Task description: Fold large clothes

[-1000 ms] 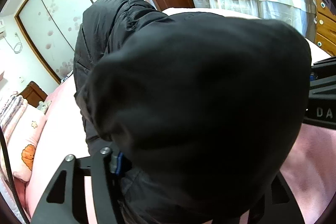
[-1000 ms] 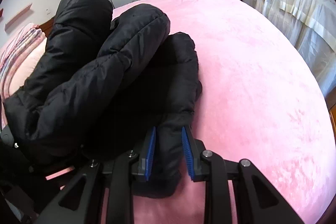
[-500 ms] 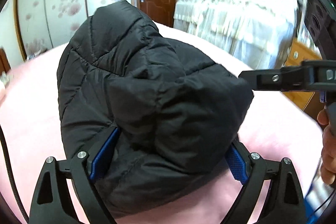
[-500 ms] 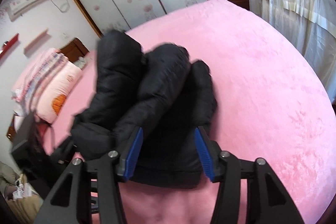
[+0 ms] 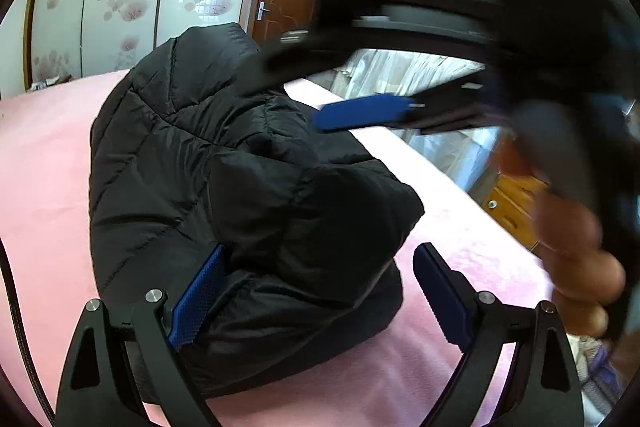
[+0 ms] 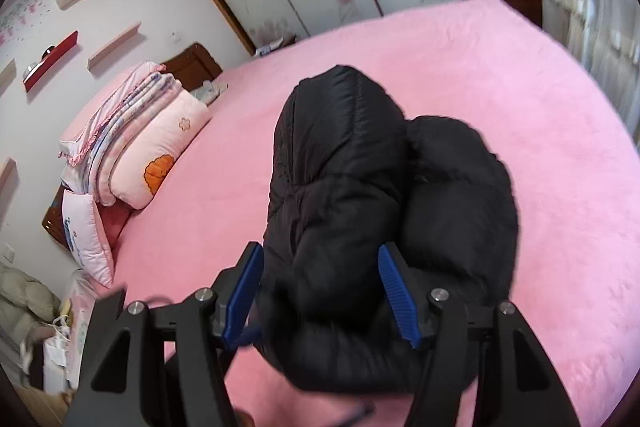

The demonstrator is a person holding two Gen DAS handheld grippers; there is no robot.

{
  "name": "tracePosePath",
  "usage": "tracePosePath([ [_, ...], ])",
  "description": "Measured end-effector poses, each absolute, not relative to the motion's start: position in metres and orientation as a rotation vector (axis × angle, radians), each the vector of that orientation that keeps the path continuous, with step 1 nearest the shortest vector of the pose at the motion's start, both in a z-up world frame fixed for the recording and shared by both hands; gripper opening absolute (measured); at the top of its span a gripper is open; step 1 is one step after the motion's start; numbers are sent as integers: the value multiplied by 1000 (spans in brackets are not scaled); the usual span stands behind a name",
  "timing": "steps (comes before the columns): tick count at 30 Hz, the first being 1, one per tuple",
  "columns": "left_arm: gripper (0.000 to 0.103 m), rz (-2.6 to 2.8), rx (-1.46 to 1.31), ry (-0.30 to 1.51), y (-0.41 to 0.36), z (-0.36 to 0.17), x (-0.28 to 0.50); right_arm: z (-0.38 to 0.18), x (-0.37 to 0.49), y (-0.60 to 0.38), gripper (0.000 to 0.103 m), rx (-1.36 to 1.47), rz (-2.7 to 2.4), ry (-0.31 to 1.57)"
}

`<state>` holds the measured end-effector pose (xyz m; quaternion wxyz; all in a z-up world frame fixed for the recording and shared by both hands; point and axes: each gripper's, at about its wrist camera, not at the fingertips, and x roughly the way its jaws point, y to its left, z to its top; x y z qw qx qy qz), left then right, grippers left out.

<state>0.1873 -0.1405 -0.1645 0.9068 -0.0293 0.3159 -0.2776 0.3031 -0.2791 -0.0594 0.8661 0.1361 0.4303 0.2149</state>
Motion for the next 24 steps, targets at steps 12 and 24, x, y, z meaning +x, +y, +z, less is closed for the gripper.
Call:
tracePosePath([
  [12, 92, -671, -75, 706, -127, -161, 209, -90, 328, -271, 13, 99, 362, 1013],
  [24, 92, -309, -30, 718, -91, -153, 317, -142, 290, -339, 13, 446, 276, 885],
])
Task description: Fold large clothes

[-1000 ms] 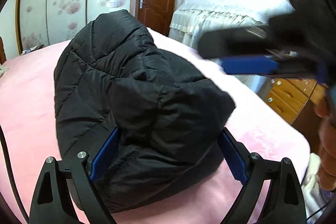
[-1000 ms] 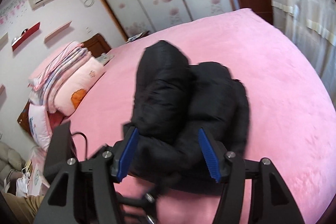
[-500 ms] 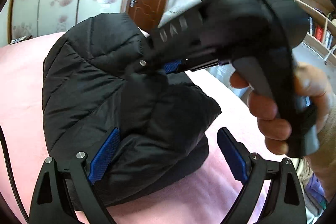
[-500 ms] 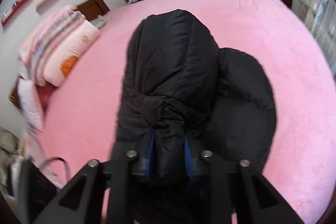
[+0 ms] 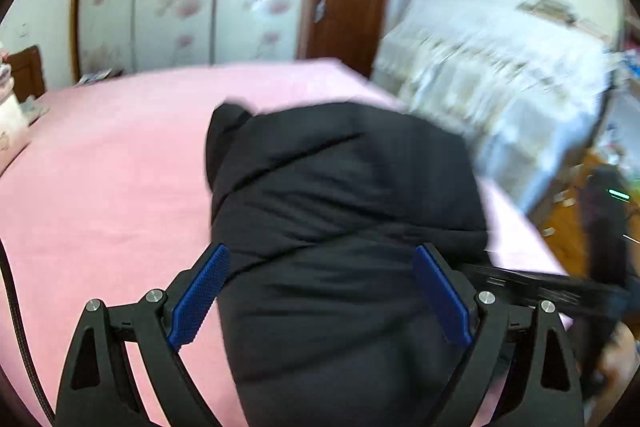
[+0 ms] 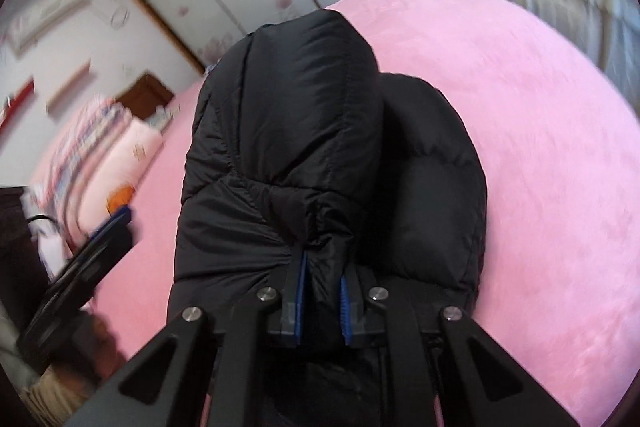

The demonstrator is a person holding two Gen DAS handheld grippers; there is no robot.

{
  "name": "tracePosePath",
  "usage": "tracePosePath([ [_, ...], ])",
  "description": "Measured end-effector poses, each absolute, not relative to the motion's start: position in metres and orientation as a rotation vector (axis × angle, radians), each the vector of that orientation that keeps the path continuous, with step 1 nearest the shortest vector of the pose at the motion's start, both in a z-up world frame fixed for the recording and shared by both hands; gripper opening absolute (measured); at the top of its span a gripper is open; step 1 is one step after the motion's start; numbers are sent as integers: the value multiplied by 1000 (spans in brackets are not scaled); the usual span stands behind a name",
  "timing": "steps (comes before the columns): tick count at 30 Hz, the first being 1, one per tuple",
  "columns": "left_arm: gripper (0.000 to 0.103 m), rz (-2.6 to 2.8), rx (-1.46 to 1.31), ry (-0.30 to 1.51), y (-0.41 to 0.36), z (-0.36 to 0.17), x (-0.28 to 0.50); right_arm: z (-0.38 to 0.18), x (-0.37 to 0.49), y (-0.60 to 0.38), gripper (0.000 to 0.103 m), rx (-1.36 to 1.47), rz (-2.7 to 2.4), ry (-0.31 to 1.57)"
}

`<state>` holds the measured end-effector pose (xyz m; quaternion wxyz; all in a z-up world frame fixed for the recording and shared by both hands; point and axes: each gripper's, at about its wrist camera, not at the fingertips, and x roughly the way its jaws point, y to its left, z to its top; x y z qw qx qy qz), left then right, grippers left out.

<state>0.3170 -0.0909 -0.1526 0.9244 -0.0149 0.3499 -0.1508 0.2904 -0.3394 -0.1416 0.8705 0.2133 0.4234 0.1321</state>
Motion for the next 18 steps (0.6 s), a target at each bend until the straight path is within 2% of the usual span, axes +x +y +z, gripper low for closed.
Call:
tracePosePath([
  [6, 89, -218, -1, 878, -106, -204, 365, -178, 287, -354, 16, 554, 260, 849],
  [18, 98, -174, 128, 837, -123, -247, 371, -245, 287, -354, 18, 628, 251, 825],
])
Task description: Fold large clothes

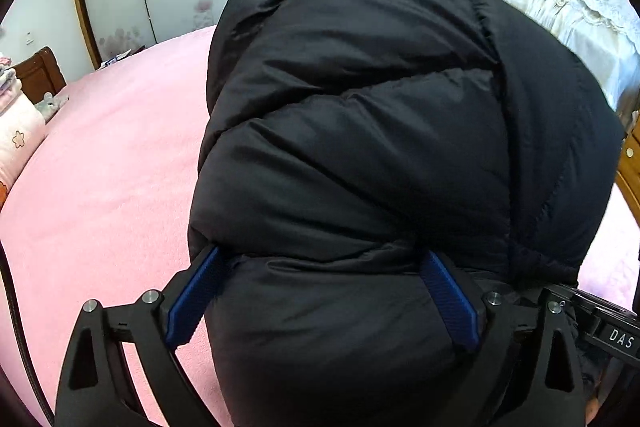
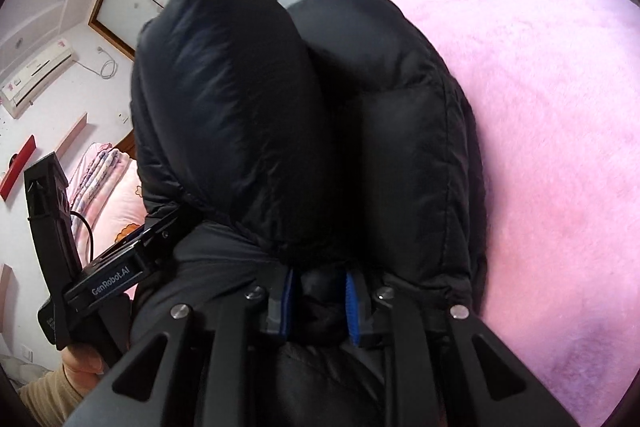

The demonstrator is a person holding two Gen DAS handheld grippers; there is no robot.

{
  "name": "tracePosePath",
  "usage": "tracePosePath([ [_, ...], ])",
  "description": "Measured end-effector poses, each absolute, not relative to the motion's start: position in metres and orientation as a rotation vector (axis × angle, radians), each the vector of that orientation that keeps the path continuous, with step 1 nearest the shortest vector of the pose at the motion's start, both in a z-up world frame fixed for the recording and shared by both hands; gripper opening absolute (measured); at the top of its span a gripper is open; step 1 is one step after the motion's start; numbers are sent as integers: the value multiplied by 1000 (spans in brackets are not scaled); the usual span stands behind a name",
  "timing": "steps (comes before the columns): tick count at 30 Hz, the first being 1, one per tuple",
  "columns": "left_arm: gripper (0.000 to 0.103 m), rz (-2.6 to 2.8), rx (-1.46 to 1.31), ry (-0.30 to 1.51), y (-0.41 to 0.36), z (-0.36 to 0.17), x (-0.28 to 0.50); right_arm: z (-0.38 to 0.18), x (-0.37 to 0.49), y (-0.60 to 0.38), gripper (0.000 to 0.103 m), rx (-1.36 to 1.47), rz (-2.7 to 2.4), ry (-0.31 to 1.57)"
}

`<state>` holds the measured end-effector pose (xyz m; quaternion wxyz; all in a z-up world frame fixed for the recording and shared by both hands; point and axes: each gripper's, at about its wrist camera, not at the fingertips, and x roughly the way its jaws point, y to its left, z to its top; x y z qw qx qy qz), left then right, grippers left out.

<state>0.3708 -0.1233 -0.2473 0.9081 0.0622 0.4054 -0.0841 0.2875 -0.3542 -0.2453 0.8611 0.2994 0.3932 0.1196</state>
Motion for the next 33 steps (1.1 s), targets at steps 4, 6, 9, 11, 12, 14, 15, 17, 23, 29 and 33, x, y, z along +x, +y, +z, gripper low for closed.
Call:
tracePosePath([
  [4, 99, -159, 136, 839, -130, -251, 376, -243, 295, -349, 19, 590, 233, 848],
  [6, 99, -159, 145, 839, -139, -251, 378, -237, 298, -344, 19, 559, 224, 867],
  [9, 99, -177, 138, 842, -145, -249, 379, -221, 300, -341, 25, 526, 227, 883],
  [11, 99, -188, 128, 846, -143, -246, 374, -210, 300, -342, 31, 512, 219, 898],
  [12, 99, -194, 119, 849, -142, -244, 371, -204, 300, -342, 32, 507, 214, 900],
  [14, 99, -205, 95, 863, -140, -241, 374, -187, 297, -343, 33, 485, 199, 885],
  [15, 99, -210, 83, 871, -135, -236, 369, -179, 295, -343, 33, 471, 193, 872],
  [17, 99, -229, 61, 902, -132, -231, 374, -157, 290, -342, 34, 428, 189, 833],
  [23, 99, -291, 57, 867, -116, -193, 384, -101, 282, -336, 34, 303, 184, 673],
  [29, 99, -250, 75, 780, -114, -155, 412, -79, 319, -294, 34, 135, 208, 629],
  [33, 98, -208, 92, 778, -124, -155, 443, -92, 350, -279, 34, 39, 194, 671],
])
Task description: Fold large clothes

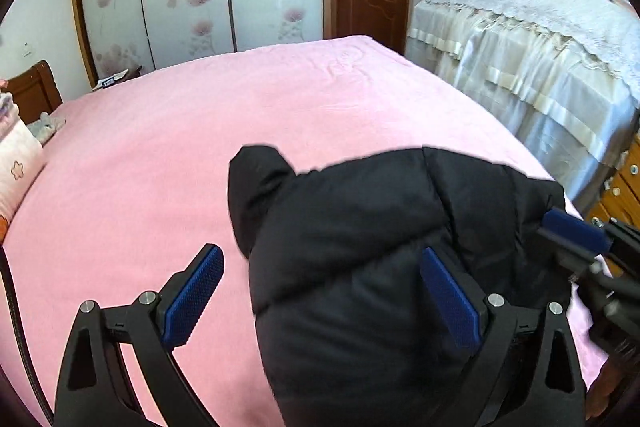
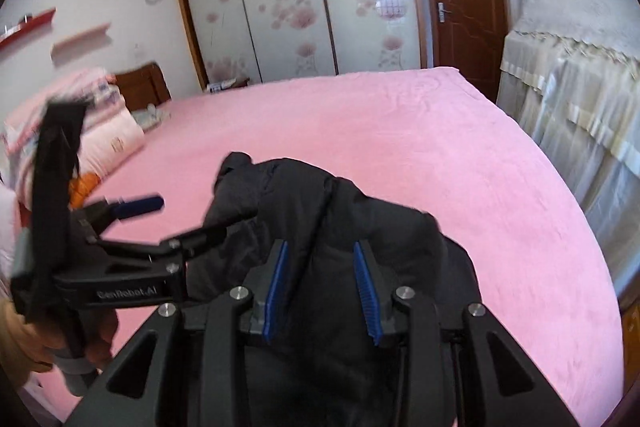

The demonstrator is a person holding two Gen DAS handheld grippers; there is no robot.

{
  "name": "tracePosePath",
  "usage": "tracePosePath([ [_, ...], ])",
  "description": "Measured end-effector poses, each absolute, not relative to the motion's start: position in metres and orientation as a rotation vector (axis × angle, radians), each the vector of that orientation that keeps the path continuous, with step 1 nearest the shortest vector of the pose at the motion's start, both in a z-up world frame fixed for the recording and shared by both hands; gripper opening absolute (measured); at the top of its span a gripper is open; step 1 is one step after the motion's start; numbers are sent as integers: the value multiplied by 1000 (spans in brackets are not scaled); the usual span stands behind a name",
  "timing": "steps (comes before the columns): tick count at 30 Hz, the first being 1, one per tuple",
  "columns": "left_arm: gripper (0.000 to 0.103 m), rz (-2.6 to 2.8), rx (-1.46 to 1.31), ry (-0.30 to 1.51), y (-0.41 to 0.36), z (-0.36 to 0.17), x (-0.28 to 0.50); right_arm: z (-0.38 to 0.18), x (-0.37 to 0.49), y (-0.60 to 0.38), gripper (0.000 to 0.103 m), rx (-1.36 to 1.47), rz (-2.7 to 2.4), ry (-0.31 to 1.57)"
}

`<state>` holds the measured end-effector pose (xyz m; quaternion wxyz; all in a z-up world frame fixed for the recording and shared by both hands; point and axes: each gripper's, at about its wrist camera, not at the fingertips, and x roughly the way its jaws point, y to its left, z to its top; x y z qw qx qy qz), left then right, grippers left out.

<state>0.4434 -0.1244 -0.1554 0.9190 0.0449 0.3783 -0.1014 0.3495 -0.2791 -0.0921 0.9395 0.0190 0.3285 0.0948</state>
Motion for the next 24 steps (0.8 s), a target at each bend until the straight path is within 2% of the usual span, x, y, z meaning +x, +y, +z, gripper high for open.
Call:
tracePosePath([
  [4, 98, -154, 85, 831, -129, -179, 476, -121, 386, -287, 31, -71, 44, 775],
  [8, 98, -165, 23, 897, -125, -208, 493, -156, 403, -320, 31, -9, -34, 869],
  [16, 99, -167, 26, 962, -132, -256, 510, -190, 412, -337, 31, 104, -12, 907],
  [24, 101, -160, 37, 959, -125, -273, 510, -209, 423, -331, 31, 129, -20, 905],
])
